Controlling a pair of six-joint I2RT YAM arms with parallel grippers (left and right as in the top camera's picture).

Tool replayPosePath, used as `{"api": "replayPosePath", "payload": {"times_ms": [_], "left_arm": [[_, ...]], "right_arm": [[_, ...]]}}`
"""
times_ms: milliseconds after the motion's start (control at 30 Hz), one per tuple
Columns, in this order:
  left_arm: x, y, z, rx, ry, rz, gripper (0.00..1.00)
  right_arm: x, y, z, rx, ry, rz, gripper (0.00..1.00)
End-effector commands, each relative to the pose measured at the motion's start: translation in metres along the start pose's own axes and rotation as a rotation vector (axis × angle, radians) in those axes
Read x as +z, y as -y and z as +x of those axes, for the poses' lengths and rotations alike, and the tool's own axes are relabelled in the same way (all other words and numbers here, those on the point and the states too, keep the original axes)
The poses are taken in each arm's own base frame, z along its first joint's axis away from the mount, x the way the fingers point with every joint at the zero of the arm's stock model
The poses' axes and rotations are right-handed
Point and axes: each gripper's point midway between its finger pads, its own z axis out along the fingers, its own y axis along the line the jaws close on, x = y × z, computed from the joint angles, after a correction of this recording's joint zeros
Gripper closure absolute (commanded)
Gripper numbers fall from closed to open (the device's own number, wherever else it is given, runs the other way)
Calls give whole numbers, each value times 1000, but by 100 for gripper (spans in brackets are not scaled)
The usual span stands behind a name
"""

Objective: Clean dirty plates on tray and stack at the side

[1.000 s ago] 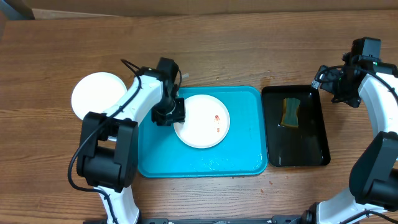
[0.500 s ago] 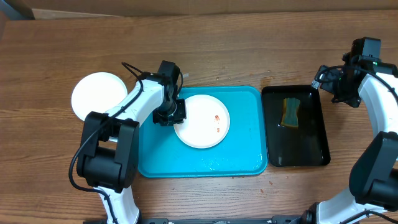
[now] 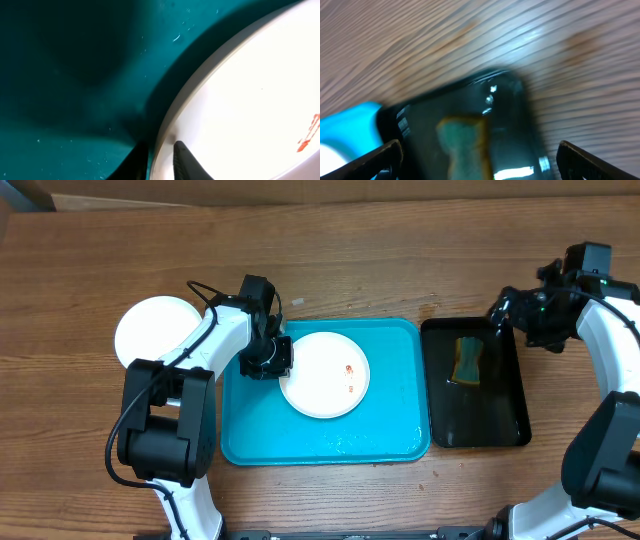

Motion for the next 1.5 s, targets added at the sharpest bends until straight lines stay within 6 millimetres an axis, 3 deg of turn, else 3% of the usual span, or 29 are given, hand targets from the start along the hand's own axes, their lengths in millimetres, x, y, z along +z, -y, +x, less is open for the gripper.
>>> {"api": "replayPosePath", "payload": {"times_ms": [0, 333, 500, 633, 833, 967, 1133, 1300, 1467], "left_arm": [[-3, 3, -2, 29, 10, 27, 83], [-9, 3, -5, 27, 31, 31, 82], [-20, 5, -9, 40, 65, 39, 79], [-19, 5, -7, 50, 60, 37, 77], [-17, 5, -5, 63, 57, 32, 83], [-16, 5, -5, 62, 54, 32, 82], [-15, 4, -3, 60, 48, 30, 77], [-14, 4, -2, 60, 47, 31, 77], [-14, 4, -2, 60, 47, 30, 77]], "right_arm": [[-13, -36, -3, -93, 12, -186, 0], [-16, -32, 14, -7, -48, -120, 0], [-7, -31, 22, -43, -63, 19, 0], [-4, -27, 26, -40, -59, 126, 0], [1, -45, 35, -69, -84, 73, 0], [6, -39, 46, -63, -119, 92, 0], [16, -20, 61, -60, -153, 177, 11], [35, -21, 77, -76, -167, 191, 20], [52, -19, 91, -149, -165, 267, 19]]}}
